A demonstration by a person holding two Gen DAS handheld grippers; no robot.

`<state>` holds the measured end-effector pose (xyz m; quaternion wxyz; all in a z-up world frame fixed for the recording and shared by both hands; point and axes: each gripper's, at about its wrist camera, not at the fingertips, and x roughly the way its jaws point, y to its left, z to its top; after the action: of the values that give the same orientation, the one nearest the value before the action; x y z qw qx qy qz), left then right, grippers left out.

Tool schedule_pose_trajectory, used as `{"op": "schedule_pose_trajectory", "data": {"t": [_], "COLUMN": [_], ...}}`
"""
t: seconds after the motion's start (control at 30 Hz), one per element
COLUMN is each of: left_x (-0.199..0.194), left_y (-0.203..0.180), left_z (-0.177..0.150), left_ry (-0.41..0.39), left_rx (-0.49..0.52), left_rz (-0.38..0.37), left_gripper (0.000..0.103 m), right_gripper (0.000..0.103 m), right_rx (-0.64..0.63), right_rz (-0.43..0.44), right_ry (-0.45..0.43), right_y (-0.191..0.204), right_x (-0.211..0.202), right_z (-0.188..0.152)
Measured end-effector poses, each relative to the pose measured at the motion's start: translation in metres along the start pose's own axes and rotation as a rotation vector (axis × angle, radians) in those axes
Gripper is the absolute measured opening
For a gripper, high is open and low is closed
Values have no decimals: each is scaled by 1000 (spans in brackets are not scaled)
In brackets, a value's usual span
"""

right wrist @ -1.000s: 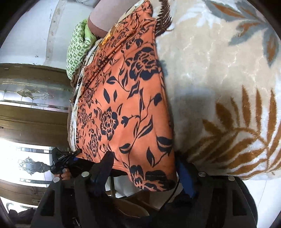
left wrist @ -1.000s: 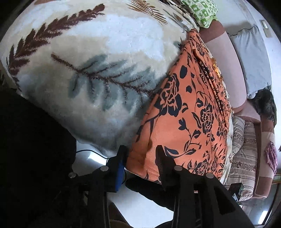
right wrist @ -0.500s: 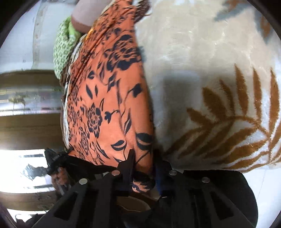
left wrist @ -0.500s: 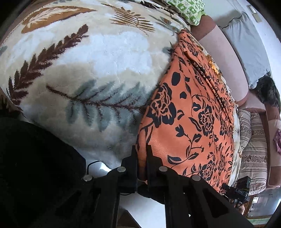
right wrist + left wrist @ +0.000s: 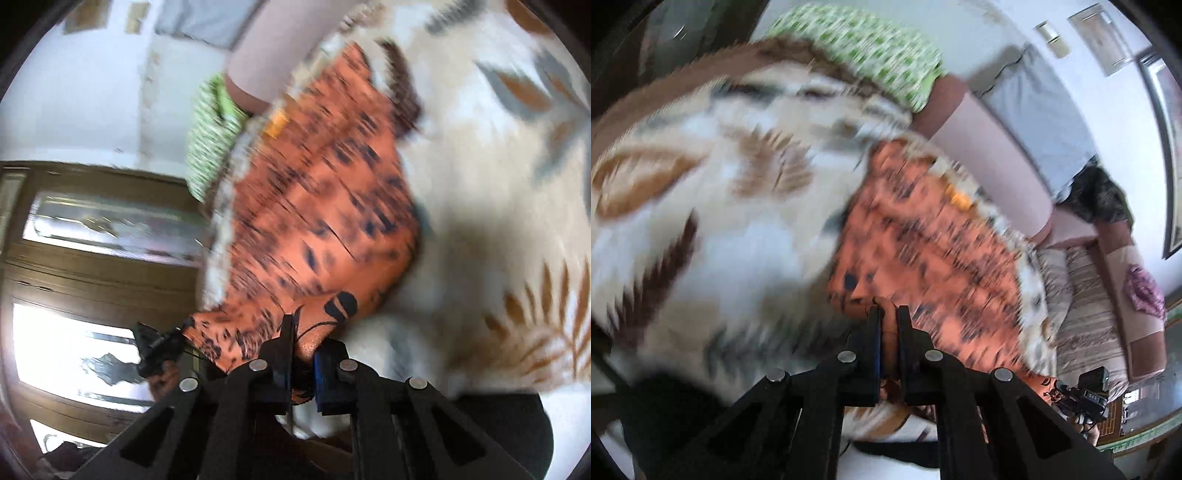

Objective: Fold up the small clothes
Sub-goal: 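Fold the hem toward the collar with both grippers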

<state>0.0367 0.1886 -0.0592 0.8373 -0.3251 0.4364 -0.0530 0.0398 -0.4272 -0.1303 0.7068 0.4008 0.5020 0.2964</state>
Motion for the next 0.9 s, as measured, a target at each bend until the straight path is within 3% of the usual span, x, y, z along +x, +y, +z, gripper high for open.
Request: {"op": "schedule_pose_trajectory", "data": {"t": [0.1, 0.27, 0.37, 0.5, 0.57, 0.6, 0.63, 0.67, 0.73, 0.9], "left_x": [2, 42, 102, 198, 256, 278, 294, 298, 287, 225], "left_y": [-22, -56, -65, -52, -33, -21, -9, -2, 3, -3], "left_z": [52, 159, 218, 254, 262, 263, 261, 258, 256, 245], "left_ry": [-53, -139, -139, -89, -31, 10, 33, 23, -11, -69], "left_rx": [38, 98, 100, 80, 64, 41, 17, -1, -7, 44], "left_rz": [-22, -29, 1, 91, 193, 260, 307, 325, 324, 272], "left_gripper": [7, 7, 7, 8, 14, 19, 29, 46, 65, 69], "right_gripper": [9, 9, 9, 13, 25, 55, 63, 65, 72, 73], "right_rx": [-34, -79, -57, 67, 160, 185, 198, 198, 159, 95], "right_rz": [44, 87, 54, -63, -129, -164, -140, -108, -88, -156], "right_ry": [-52, -150, -166, -142, -129, -105, -130, -154, -168, -253], "right_y": [25, 46, 35, -21, -59, -74, -82, -82, -72, -44], "right_x": [2, 17, 46, 103, 132, 144, 147, 145, 139, 91], "right_z": [41, 151, 222, 294, 311, 317, 318, 318, 316, 293]}}
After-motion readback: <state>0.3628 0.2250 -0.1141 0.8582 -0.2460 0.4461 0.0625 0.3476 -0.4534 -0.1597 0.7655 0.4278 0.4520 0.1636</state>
